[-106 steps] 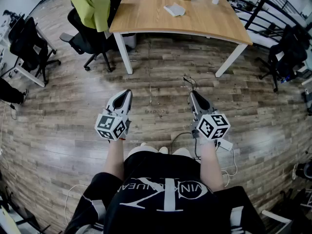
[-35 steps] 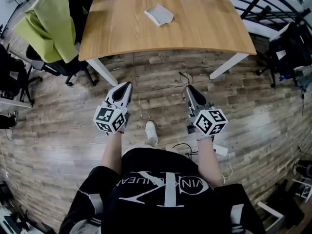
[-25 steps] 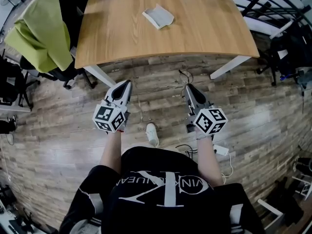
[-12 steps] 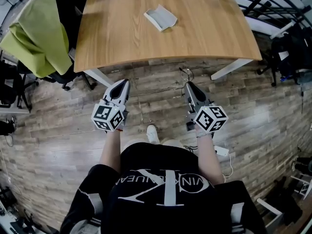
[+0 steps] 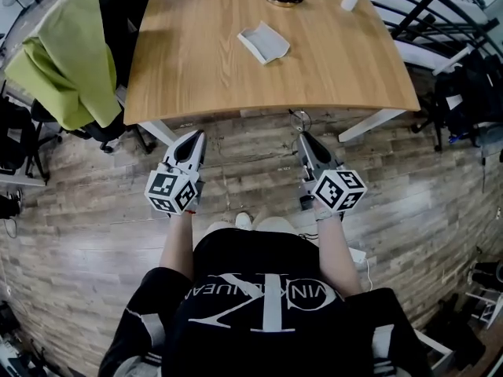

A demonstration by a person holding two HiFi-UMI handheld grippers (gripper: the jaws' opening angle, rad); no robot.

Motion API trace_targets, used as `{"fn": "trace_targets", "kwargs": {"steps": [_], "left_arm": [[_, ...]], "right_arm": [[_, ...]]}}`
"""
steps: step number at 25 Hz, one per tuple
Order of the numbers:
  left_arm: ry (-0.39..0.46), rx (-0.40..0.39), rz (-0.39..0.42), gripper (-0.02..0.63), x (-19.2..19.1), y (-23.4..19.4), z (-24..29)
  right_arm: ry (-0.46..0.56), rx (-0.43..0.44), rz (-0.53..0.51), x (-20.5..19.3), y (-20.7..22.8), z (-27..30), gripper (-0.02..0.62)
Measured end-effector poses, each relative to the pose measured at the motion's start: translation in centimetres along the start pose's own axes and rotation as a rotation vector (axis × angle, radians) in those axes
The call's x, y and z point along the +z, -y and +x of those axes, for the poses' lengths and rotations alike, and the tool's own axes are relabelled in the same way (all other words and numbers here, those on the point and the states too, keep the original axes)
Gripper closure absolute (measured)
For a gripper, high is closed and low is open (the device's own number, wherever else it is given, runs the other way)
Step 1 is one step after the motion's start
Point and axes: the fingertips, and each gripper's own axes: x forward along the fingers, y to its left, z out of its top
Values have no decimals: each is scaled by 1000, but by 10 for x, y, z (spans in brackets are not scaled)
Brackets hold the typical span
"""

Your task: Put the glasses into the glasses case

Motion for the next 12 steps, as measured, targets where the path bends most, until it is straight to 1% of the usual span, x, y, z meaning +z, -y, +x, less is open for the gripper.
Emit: {"fn": "trace_targets", "kwargs": {"steps": [12], "left_arm": [[-13,-9,-3,589,-4,-2,9]], "right_arm": [[-10,-9,17,-2,6,7,545]]}}
